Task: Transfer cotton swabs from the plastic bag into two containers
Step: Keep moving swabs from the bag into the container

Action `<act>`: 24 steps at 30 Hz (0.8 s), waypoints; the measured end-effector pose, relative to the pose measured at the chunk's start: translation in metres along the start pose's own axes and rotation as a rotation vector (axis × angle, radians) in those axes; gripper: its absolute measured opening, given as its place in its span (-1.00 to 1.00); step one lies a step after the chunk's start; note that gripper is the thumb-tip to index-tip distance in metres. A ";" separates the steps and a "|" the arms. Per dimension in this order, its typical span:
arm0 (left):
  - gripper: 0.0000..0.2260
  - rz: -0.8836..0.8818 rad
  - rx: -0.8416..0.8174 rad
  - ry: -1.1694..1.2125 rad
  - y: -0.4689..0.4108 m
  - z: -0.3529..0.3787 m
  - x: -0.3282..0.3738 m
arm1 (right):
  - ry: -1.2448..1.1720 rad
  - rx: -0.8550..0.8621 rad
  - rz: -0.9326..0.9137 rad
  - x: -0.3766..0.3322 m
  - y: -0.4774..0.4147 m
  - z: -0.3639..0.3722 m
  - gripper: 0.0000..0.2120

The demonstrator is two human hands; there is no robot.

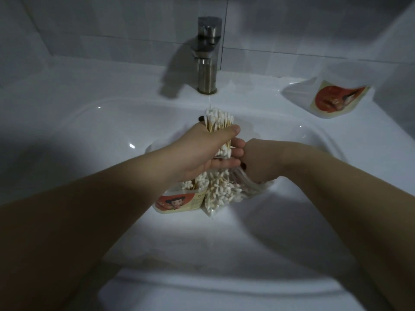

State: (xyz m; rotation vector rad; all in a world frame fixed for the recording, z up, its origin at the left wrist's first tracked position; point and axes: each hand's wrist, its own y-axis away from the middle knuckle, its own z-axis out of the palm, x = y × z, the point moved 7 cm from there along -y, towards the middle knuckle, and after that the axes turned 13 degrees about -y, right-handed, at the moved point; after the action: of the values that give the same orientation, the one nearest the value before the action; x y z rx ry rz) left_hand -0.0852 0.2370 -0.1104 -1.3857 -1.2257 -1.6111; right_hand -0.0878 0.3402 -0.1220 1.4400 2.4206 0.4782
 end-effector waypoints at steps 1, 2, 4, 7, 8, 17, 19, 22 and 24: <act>-0.86 0.005 0.006 -0.022 -0.001 -0.001 0.000 | 0.002 0.022 -0.010 0.000 0.000 -0.002 -0.64; -0.85 0.009 0.013 -0.049 -0.001 -0.002 0.000 | -0.002 0.050 -0.013 0.000 0.000 -0.004 -0.64; -0.83 0.010 0.034 -0.109 -0.003 -0.005 -0.002 | -0.025 0.112 0.001 0.003 0.001 -0.010 -0.67; -0.78 -0.008 0.081 -0.206 -0.006 -0.008 -0.006 | -0.036 0.170 0.008 0.004 0.005 -0.018 -0.69; -0.77 -0.013 0.096 -0.220 -0.006 -0.009 -0.006 | -0.028 0.177 0.006 0.003 0.006 -0.020 -0.68; -0.77 0.098 0.199 -0.439 -0.006 -0.015 0.003 | 0.020 0.210 0.035 -0.002 0.012 -0.027 -0.65; -0.73 0.125 0.205 -0.551 -0.005 -0.015 0.006 | -0.001 0.225 0.031 -0.002 0.014 -0.030 -0.63; -0.70 0.128 0.218 -0.621 -0.005 -0.016 0.007 | -0.024 0.278 0.051 0.000 0.015 -0.036 -0.64; -0.71 0.135 0.223 -0.652 -0.005 -0.016 0.009 | -0.015 0.302 0.078 0.002 0.016 -0.039 -0.72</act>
State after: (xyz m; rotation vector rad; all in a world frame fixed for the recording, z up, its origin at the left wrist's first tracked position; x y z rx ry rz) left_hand -0.0972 0.2247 -0.1026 -1.8659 -1.5715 -0.9102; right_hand -0.0919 0.3441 -0.0804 1.6538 2.5136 0.1187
